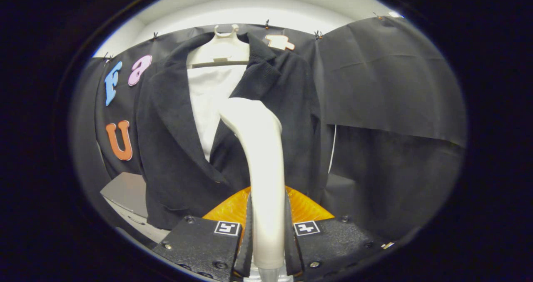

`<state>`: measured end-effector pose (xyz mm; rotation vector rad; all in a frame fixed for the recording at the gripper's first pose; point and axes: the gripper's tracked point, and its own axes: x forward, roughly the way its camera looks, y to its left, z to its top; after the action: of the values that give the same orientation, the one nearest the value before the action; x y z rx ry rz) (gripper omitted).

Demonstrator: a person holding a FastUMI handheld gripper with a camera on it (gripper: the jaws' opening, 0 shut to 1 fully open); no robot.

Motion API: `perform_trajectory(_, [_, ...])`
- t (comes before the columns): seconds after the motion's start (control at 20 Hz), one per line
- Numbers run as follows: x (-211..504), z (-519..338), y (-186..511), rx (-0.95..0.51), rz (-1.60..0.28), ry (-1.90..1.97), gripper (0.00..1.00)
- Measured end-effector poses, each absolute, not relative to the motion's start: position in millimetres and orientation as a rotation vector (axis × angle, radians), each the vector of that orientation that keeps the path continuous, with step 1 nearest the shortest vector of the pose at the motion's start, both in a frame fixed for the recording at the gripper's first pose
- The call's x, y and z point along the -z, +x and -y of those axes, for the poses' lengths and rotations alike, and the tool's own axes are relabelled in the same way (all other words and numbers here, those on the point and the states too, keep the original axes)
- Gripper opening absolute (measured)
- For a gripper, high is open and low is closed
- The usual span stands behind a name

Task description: Iron the clothes twice with a garment steamer, once on the left side and once on the right side.

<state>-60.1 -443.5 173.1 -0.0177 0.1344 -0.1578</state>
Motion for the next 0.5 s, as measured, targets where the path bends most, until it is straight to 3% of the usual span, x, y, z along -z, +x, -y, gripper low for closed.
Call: perform_trajectory(0.5, [-138,443,-58,0.180,-0.177,-0.074,0.34])
